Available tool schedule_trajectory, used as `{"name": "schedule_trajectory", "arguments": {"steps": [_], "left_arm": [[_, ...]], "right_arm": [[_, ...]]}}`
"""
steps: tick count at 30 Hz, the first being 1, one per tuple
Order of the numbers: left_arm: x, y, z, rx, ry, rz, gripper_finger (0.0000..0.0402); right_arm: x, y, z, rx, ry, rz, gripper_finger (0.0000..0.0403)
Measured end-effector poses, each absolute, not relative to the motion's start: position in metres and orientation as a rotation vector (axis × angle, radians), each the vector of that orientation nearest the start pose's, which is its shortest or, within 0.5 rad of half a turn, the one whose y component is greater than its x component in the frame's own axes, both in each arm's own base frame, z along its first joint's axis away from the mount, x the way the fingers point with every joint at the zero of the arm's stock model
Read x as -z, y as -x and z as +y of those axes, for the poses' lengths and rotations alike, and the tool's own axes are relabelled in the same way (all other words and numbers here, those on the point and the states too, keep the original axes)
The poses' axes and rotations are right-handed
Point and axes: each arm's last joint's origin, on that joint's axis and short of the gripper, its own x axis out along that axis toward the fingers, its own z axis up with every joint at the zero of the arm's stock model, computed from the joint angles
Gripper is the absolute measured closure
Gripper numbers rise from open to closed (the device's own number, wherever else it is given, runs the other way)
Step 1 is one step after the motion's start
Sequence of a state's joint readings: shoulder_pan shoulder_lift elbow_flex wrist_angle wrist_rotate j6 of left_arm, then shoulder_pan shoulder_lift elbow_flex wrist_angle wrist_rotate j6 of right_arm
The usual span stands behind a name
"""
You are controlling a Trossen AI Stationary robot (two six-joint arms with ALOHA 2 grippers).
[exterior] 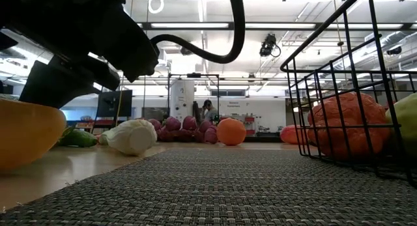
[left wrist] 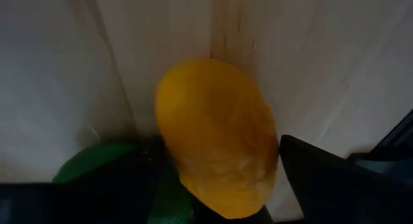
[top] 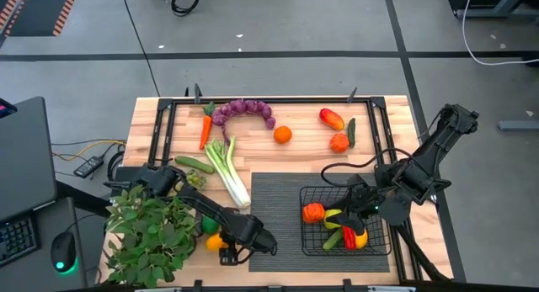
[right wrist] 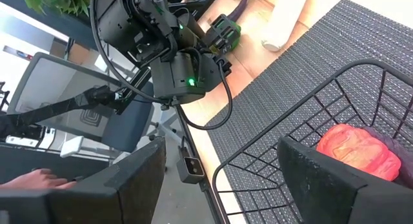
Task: Build produce basket
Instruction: Put the bottom mango into the wire basket
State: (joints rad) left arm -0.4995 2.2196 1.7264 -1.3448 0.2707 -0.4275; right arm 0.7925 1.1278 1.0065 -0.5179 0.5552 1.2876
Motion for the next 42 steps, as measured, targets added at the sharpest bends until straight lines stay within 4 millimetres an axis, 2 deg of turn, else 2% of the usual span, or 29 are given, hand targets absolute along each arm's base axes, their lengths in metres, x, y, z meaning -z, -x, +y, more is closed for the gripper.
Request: {"name": "schedule_trajectory", "arguments": {"steps": [4,9,16,20,27,34,42], "left_arm": [[-0.158,-0.346,-0.199,0.157,0.049,1.924,0.0133],[-0.158,-0.346,-0.197,0.173,0.017,1.915,0.0157],[-0.159,-0.353,-0.185,0.097,0.075,1.911,0.0173],[-0.167,-0.36,-0.182,0.085,0.107,1.886,0.0172],[-0.198,-0.386,-0.167,0.071,0.164,1.748,0.0172],[-0.242,-0.412,-0.144,0.056,0.269,1.577,0.0172],[-0.29,-0.431,-0.118,0.036,0.328,1.373,0.0171]], "right_arm": [[-0.317,-0.173,0.154,0.12,-0.86,0.55,0.0104],[-0.317,-0.174,0.154,0.117,-0.863,0.547,0.0104],[-0.317,-0.173,0.154,0.122,-0.848,0.547,0.0104],[-0.317,-0.173,0.154,0.123,-0.846,0.547,0.0104],[-0.317,-0.173,0.154,0.123,-0.846,0.546,0.0104],[-0.316,-0.173,0.153,0.13,-0.84,0.551,0.0104],[-0.315,-0.173,0.153,0.142,-0.829,0.55,0.0104]]}}
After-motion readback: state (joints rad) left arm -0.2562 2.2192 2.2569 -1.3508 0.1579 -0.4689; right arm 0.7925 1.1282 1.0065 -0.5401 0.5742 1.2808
